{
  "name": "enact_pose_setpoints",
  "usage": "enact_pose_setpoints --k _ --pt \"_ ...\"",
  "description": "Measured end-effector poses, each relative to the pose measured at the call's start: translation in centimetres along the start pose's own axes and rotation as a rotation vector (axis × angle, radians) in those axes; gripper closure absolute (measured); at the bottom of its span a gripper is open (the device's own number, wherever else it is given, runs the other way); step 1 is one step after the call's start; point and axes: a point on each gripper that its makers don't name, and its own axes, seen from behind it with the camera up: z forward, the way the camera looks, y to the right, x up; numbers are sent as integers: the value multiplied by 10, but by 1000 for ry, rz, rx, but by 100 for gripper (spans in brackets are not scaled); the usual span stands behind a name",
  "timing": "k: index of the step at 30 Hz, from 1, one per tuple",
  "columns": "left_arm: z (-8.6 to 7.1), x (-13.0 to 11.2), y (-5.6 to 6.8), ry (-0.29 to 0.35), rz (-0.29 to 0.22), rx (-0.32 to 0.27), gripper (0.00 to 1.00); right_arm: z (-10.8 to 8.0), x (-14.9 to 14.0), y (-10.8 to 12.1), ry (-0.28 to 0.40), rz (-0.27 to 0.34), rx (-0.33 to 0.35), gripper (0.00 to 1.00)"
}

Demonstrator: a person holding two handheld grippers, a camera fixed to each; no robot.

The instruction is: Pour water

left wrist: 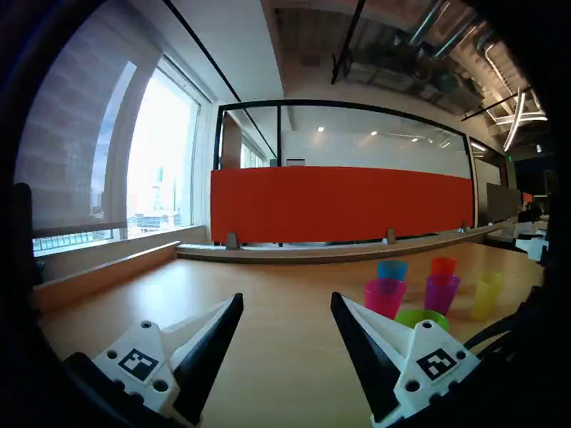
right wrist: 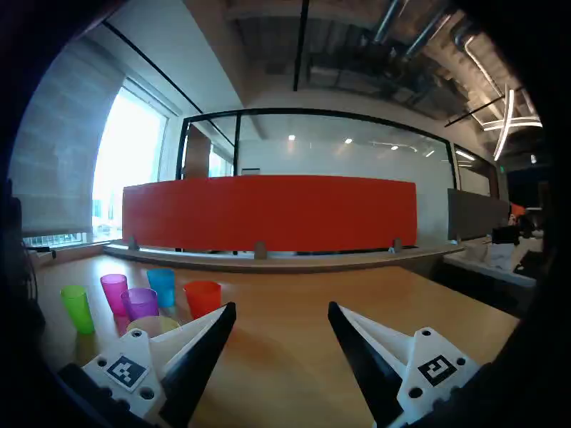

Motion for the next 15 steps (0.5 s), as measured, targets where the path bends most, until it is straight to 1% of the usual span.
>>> enact_pose_setpoints --k 2,5,8,11,15 --pt "1 1 1 2 -4 -5 9 0 0 1 2 0 -3 0" --pt "1 17 -3 25 -14 2 9 0 2 1 7 -2 -5 0" --pt "2 36 -8 52 -25 6 9 0 15 1 14 -2 -9 0" --pt "2 47 -9 41 -32 8 9 -3 31 1 10 -6 -18 0" --pt "0 63 -7 11 -30 -1 9 -7 60 1 -1 -19 -25 0"
